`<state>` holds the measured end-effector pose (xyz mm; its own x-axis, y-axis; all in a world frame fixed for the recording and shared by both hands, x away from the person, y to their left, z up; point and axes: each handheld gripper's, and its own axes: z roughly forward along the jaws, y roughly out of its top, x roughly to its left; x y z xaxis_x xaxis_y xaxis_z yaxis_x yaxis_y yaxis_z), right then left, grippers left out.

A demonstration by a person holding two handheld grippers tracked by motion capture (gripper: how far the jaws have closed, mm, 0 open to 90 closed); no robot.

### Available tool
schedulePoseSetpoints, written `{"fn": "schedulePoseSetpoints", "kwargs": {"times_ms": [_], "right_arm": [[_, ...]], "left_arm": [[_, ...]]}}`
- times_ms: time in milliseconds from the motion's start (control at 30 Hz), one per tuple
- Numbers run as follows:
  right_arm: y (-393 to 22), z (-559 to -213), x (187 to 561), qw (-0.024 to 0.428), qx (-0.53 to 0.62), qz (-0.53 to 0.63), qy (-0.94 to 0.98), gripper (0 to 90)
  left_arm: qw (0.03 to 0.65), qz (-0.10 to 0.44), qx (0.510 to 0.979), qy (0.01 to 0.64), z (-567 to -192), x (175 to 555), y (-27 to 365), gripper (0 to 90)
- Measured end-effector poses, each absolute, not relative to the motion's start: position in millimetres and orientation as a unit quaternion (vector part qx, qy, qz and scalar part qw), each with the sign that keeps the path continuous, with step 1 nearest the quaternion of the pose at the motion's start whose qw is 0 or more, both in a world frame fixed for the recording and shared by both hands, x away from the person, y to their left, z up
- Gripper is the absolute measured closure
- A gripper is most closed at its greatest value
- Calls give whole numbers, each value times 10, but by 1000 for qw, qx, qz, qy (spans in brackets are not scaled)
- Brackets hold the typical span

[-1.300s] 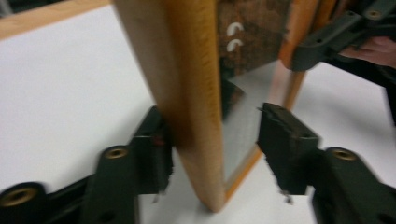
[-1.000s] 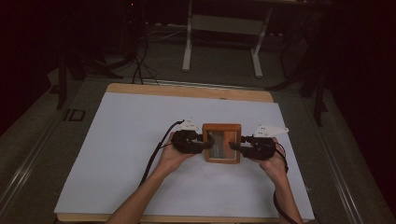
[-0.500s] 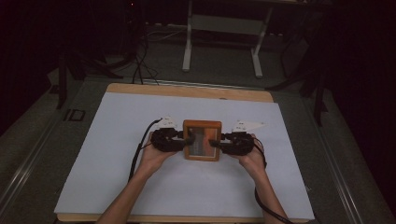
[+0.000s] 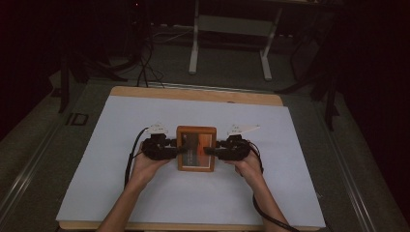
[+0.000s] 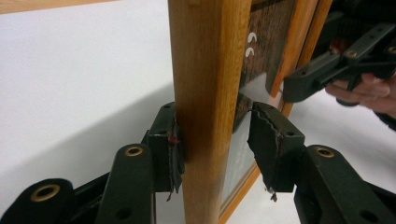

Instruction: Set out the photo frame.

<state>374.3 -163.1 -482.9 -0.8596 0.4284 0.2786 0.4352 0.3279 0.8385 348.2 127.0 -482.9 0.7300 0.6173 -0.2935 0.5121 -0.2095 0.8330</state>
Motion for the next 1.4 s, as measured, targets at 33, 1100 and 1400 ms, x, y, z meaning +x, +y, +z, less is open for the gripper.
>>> {"fn": "schedulePoseSetpoints", "kwargs": {"times_ms": [33,1100,1400], "right_arm": [[-1650,-4851,3746,6,-269,-516,-813,598],[-1683,-4866,3819,-18,-304,-514,-802,446],[-1855,-4733,3746,-36,-301,-517,-801,416]], "left_arm": [[513,54,776,363,-4831,3482,1257,561],[508,46,772,379,-4935,3521,1265,490],[525,54,749,401,-4870,3471,1481,424]]}}
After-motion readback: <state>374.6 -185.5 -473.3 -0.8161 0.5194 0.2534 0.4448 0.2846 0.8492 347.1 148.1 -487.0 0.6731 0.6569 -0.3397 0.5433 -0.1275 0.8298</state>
